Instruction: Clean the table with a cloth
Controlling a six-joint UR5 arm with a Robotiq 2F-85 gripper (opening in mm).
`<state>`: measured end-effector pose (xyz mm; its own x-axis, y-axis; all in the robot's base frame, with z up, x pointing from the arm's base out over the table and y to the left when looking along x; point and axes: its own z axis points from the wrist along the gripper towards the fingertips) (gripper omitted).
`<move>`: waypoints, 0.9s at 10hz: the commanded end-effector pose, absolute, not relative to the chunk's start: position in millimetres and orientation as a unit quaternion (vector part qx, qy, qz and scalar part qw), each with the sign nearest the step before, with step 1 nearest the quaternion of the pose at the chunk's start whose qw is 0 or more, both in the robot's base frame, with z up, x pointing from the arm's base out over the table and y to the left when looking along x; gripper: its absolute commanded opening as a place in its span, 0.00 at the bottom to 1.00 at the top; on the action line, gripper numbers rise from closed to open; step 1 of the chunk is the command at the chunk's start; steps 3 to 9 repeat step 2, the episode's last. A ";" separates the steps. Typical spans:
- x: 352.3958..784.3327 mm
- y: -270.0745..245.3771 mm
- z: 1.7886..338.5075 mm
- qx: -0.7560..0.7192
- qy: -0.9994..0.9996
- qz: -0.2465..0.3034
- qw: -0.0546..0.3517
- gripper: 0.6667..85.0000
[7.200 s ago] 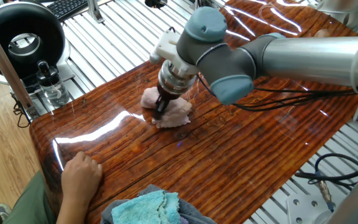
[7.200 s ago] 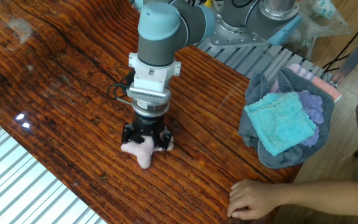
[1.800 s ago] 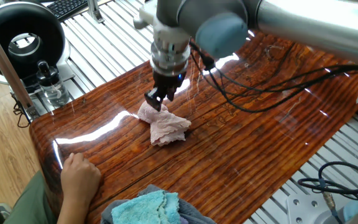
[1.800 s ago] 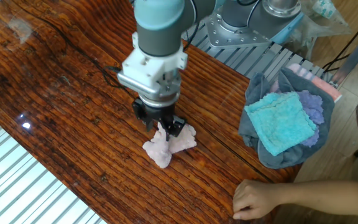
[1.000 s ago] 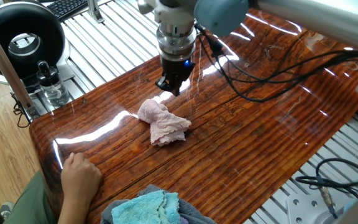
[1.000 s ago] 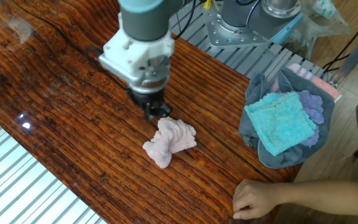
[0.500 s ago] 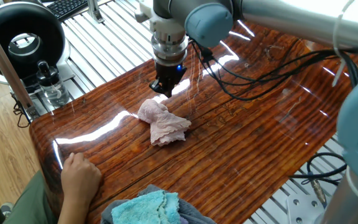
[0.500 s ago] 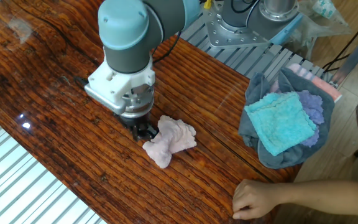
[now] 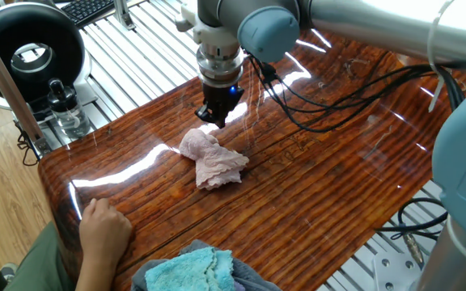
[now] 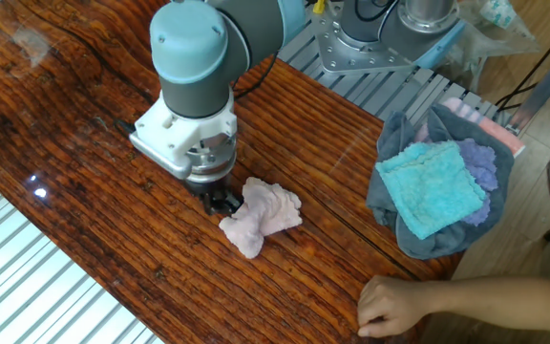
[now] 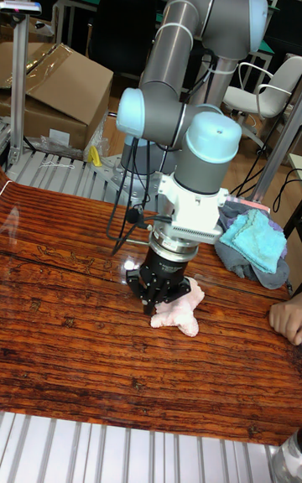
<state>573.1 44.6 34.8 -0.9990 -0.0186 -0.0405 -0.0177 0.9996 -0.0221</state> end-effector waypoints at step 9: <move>565.5 44.5 18.4 0.009 1.000 -0.001 0.008 0.08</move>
